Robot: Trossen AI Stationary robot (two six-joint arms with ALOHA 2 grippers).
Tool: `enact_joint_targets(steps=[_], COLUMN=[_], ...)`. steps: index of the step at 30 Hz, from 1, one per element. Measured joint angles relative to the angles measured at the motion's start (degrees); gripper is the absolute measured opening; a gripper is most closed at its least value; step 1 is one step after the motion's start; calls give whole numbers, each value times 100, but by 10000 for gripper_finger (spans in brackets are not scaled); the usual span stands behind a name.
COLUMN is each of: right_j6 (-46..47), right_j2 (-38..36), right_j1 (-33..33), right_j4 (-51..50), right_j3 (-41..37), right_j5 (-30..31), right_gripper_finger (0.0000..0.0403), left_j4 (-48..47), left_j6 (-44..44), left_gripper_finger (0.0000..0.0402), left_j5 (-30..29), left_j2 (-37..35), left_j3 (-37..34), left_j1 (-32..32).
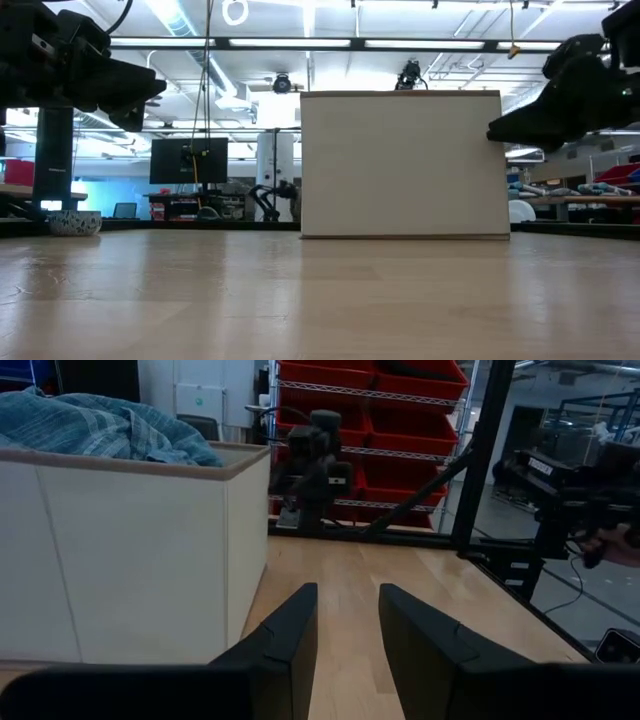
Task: Sort clothes
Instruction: Return to Home Position
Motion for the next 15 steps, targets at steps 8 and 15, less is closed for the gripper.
enact_joint_targets(steps=[8,15], right_j6=[-38,-29], right_j2=[476,538], right_j1=[7,0], right_j4=[9,333], right_j3=[6,-3], right_j5=[440,-85], right_gripper_finger=[164,164], left_j4=[0,0], left_j6=[-2,0], left_gripper_finger=[115,115], left_j5=[0,0], left_j2=[0,0], left_j3=[0,0], left_j1=[-2,0])
